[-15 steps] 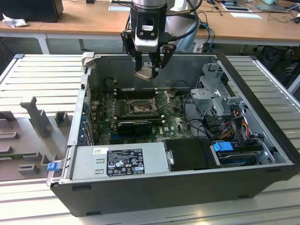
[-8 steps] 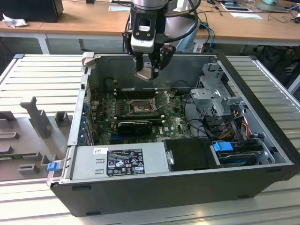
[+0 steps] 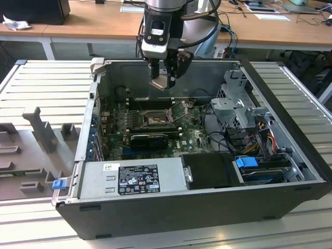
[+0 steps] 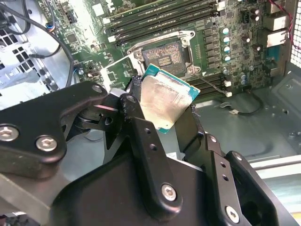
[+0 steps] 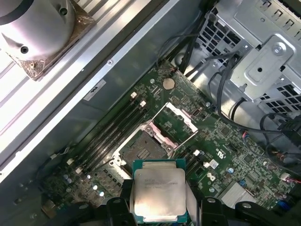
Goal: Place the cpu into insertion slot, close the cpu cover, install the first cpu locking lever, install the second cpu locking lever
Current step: 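Place the cpu into insertion slot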
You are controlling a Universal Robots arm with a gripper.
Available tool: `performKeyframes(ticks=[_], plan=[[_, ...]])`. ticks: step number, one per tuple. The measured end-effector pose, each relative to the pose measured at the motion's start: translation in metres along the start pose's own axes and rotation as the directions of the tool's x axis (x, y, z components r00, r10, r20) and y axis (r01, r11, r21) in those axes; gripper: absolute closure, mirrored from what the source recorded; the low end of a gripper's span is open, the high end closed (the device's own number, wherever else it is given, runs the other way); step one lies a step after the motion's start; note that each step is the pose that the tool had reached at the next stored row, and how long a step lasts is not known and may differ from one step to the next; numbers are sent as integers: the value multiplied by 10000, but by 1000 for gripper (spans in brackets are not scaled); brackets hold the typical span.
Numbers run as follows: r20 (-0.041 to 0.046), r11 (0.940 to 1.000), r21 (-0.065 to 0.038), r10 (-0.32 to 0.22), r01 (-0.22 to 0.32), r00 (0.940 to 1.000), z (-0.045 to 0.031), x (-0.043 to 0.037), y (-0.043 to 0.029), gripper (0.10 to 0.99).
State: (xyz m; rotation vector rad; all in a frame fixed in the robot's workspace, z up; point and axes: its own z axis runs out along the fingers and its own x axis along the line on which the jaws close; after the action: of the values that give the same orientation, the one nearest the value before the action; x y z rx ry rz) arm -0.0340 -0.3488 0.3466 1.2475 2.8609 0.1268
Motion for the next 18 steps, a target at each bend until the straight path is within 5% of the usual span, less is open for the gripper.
performKeyframes(ticks=[18], plan=[[105,9921,-23,1252,-1252,9921,29,0,-2,557]])
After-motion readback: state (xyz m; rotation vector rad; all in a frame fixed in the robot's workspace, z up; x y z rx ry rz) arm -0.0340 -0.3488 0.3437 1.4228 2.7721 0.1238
